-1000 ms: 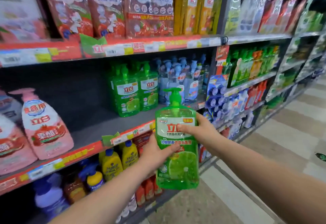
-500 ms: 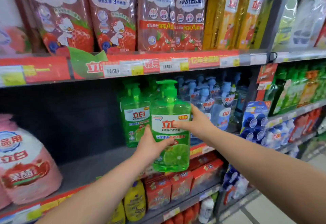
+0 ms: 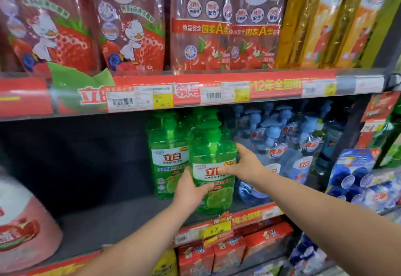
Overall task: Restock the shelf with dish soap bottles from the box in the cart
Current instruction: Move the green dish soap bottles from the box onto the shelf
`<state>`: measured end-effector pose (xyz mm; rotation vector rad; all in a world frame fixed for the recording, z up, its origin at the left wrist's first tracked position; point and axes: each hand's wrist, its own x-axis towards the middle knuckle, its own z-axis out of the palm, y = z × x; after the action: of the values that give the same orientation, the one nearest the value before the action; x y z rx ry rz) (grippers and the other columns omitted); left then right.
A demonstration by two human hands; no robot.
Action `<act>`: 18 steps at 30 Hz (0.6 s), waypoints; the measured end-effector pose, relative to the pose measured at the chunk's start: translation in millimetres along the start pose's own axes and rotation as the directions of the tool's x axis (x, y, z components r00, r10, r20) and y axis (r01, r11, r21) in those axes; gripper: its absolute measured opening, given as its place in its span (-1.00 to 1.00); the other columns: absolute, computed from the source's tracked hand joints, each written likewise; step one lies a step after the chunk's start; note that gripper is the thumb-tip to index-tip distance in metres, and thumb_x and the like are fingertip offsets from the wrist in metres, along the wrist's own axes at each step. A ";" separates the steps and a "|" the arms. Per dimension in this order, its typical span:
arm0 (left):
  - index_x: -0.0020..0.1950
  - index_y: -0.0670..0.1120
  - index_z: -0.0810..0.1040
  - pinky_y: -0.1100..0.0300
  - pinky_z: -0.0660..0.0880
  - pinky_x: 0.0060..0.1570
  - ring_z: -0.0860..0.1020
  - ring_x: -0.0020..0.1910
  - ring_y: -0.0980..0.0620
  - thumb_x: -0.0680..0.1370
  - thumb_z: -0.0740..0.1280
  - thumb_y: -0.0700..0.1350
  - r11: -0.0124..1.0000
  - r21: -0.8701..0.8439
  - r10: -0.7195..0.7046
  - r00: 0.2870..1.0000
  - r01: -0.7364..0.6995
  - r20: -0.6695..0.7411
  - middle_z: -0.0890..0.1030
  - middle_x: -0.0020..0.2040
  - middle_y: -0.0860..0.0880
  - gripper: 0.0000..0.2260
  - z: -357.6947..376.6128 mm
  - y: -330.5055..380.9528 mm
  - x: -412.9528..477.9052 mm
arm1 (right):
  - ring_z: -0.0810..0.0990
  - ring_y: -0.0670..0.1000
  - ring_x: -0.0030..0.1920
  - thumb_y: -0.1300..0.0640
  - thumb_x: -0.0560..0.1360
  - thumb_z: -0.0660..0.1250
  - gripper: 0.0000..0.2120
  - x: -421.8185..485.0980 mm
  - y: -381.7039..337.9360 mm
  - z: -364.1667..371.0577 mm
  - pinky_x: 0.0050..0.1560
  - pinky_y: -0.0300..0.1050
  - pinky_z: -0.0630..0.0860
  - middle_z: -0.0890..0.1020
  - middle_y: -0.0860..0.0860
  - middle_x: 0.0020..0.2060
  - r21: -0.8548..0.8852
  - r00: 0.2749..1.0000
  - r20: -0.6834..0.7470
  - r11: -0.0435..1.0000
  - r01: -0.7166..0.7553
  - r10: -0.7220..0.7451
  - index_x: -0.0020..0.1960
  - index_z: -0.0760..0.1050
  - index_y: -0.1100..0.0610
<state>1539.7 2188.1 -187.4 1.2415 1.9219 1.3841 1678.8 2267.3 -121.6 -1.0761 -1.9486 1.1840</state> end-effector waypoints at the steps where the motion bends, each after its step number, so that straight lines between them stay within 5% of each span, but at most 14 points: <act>1: 0.15 -0.01 0.41 0.24 0.41 -0.01 0.52 0.01 0.11 0.35 0.51 -0.16 1.000 0.015 -0.010 1.000 0.010 0.006 0.57 0.03 0.08 -0.56 2.4 -0.9 1.6 | 0.61 -0.03 -0.04 0.31 0.28 0.55 -0.44 1.9 2.8 0.1 0.05 -0.06 0.58 0.61 -0.11 -0.10 0.004 1.000 -0.002 1.000 -0.021 0.021 0.18 0.41 0.04; 7: 0.04 0.05 0.34 0.25 0.39 -0.06 0.49 -0.05 0.14 0.37 0.50 -0.14 0.998 0.062 -0.030 0.997 0.034 -0.065 0.52 -0.04 0.10 -0.59 14.8 2.9 6.4 | 0.56 0.01 -0.02 0.29 0.33 0.52 -0.47 12.2 4.1 1.2 -0.08 -0.17 0.51 0.55 0.02 -0.01 -0.016 0.996 -0.045 0.997 -0.081 0.080 0.13 0.28 0.10; 11: 0.06 0.02 0.36 0.23 0.42 -0.07 0.49 -0.05 0.10 0.35 0.52 -0.11 0.995 0.085 -0.040 0.993 0.049 -0.112 0.53 0.00 0.05 -0.58 22.6 5.7 3.3 | 0.58 0.06 0.05 0.32 0.34 0.49 -0.50 12.5 5.7 -4.2 0.09 -0.03 0.54 0.58 0.10 0.07 0.013 0.992 -0.020 0.992 -0.124 0.124 0.11 0.26 0.12; 18: 0.05 0.02 0.33 0.17 0.47 0.01 0.51 0.00 0.07 0.34 0.53 -0.11 0.993 0.069 -0.092 0.990 0.100 -0.109 0.56 0.09 -0.02 -0.55 24.8 6.6 6.1 | 0.54 0.06 0.05 0.29 0.37 0.48 -0.47 11.6 0.5 -8.7 0.07 -0.06 0.53 0.54 0.13 0.10 -0.078 0.989 -0.004 0.986 -0.149 0.149 0.15 0.20 0.15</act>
<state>1558.6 2206.3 -190.2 1.1132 2.0943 1.3644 1680.3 2281.1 -117.4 -1.2814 -1.9585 1.1953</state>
